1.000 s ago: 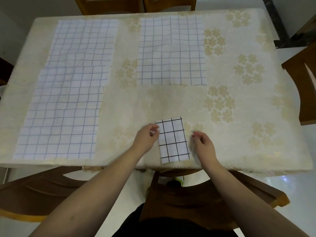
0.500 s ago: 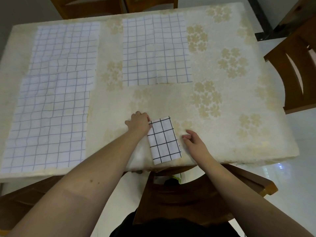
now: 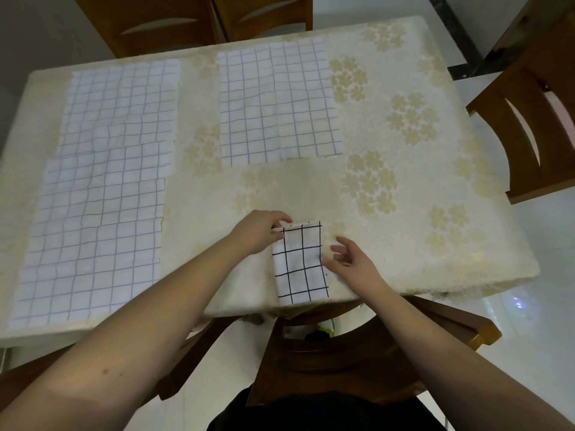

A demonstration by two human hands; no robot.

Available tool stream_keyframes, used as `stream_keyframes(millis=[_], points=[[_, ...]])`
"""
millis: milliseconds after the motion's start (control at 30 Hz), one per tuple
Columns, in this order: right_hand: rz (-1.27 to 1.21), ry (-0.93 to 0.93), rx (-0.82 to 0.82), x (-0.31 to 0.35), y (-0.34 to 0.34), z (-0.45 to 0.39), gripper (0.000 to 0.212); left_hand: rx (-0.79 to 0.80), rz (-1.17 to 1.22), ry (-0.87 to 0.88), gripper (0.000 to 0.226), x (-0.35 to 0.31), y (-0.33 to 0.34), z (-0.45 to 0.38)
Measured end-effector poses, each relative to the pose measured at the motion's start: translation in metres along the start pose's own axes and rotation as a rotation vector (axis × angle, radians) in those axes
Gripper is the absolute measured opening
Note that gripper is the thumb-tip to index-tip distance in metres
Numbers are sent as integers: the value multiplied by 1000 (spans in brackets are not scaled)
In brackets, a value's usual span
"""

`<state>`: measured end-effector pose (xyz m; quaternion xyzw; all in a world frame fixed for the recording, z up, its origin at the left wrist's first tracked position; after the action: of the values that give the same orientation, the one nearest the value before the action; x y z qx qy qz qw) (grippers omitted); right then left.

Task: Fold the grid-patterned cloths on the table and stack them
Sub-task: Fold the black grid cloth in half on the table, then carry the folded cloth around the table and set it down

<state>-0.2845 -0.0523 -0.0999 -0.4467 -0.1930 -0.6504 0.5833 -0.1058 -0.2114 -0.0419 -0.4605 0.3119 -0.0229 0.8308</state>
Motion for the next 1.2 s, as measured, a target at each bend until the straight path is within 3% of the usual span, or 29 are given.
stream_keyframes(millis=[167,300,367,467,567,633,700,800,833,1000,1200], points=[[33,-24,158,8,8,13,78,-47,34,74,21,-12,-28,45],[133,-33,243,9,16,30,47,-118,194,39,12,-5,-43,80],[100,-20,225,10,19,40,49,-144,294,-8,11,4,-46,94],[-149,96,167,15,24,59,62,-195,565,-129,12,21,-44,113],[-365,151,74,18,29,75,48,-180,887,-291,21,33,-35,133],[-440,150,4,19,32,87,66,-127,974,-349,35,41,-26,145],[-502,130,-50,26,35,101,74,-84,999,-352,41,43,-19,157],[-520,57,-116,35,34,123,27,-55,1078,-394,35,40,-12,170],[-519,44,-131,34,33,129,22,-49,1100,-417,30,37,-11,174],[-575,28,-131,29,31,166,26,-34,1025,-398,15,23,0,182],[-574,29,-280,16,16,197,27,-47,807,-200,11,9,24,184]])
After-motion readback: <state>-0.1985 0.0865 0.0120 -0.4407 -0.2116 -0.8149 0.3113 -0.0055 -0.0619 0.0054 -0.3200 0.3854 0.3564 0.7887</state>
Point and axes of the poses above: each hand's wrist, its own z-axis away from the middle knuckle, its own y-axis out of the palm, x = y × z, the point moved 2 cm from there along -z, towards the middle knuckle, and after that the axes turned 7 degrees about -x, right-handed, at the moved point
